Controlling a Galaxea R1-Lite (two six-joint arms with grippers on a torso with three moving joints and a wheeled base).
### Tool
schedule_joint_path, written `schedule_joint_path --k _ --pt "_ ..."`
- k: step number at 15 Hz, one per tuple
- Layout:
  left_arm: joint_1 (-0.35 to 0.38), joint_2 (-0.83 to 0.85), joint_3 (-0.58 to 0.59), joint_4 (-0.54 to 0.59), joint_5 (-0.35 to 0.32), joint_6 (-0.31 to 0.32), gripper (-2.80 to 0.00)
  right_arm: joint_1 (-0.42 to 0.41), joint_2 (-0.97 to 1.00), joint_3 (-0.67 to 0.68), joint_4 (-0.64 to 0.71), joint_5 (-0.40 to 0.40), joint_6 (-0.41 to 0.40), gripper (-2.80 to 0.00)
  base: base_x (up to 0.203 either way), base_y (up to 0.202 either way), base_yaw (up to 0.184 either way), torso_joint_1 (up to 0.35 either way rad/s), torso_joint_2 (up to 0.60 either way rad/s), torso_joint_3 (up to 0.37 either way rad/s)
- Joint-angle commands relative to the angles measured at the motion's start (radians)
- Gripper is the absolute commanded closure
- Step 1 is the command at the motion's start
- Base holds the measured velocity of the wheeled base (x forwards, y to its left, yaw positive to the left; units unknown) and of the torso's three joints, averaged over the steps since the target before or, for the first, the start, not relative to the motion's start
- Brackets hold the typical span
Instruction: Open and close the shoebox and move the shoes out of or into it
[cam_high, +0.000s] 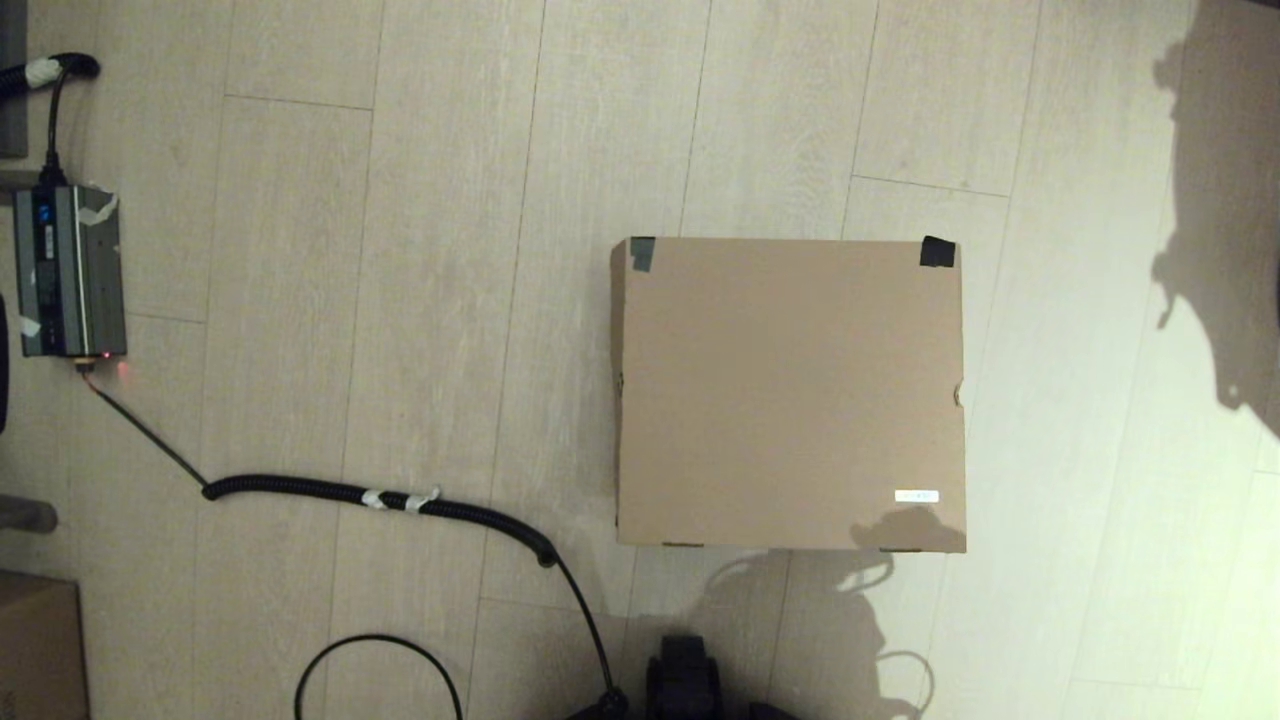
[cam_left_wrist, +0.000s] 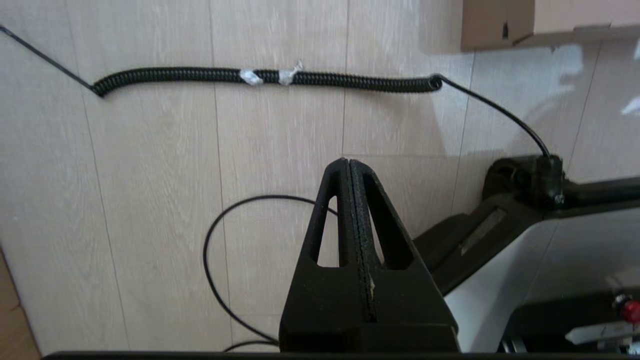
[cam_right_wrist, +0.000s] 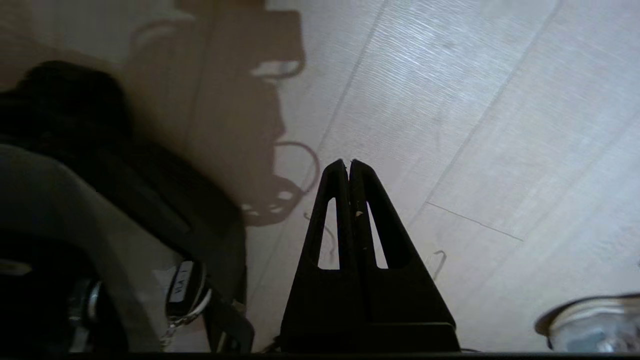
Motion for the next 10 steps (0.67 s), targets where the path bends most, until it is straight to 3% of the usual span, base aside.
schedule_joint_path --k 1,6,10 --pt "0.000 -0.018 0.001 0.002 0.002 -0.005 0.00 0.064 -0.015 0.003 0.003 0.000 0.017 0.00 0.000 0.000 0.000 0.000 0.00 0.000" --pt "0.000 -0.018 0.001 0.000 0.003 -0.008 0.00 0.028 -0.265 0.004 0.003 -0.005 0.037 0.00 0.000 0.000 0.000 0.000 0.00 0.000" --pt "0.000 -0.018 0.001 0.000 0.017 -0.012 0.00 0.020 -0.267 0.005 0.005 -0.008 0.051 0.00 0.000 0.000 0.000 0.000 0.00 0.000"
